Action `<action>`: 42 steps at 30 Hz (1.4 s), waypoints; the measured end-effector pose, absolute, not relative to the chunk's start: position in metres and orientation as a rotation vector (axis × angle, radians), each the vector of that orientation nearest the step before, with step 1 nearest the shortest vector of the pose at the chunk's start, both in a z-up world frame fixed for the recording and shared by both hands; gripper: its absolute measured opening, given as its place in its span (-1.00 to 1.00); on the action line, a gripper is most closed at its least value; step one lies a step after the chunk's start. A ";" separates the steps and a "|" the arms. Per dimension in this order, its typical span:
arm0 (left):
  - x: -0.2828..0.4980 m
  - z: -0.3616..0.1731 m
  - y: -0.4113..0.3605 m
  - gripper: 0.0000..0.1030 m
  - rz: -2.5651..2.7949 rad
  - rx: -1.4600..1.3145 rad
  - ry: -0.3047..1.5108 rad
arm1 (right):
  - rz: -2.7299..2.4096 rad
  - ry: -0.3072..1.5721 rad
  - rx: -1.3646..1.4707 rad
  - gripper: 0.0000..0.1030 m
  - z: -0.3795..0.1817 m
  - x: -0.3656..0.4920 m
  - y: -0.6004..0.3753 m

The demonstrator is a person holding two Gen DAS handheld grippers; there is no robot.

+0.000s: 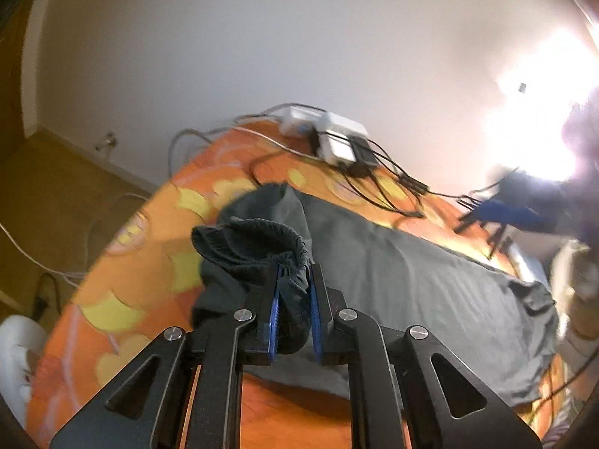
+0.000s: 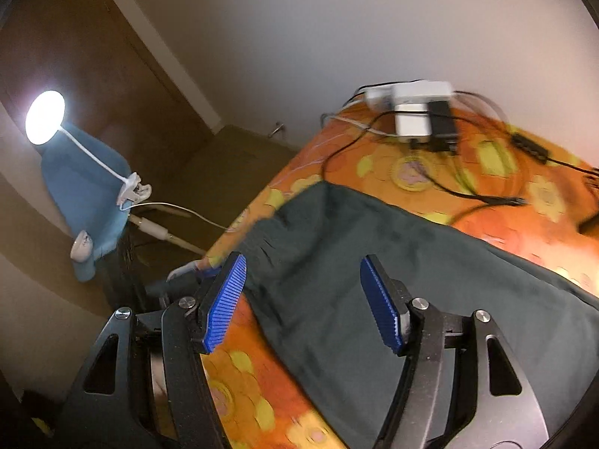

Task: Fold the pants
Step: 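Close the right tool on the cuff beside the left tool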

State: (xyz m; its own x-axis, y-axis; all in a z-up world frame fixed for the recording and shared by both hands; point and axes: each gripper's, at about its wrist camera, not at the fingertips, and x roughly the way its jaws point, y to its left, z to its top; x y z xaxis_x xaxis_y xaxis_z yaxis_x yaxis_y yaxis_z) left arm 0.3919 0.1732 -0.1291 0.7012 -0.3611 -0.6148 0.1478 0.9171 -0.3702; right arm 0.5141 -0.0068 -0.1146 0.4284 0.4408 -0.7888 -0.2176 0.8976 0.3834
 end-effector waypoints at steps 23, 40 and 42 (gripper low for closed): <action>0.358 -0.142 0.162 -0.77 -0.357 -0.295 0.755 | 0.388 1.417 0.071 0.18 -0.223 0.583 0.114; 0.354 -0.144 0.157 -0.78 -0.367 -0.272 0.770 | 0.303 1.432 0.092 -0.41 -0.237 0.586 0.114; 0.348 -0.143 0.155 -0.78 -0.372 -0.254 0.768 | 0.331 1.434 0.179 -0.41 -0.234 0.586 0.103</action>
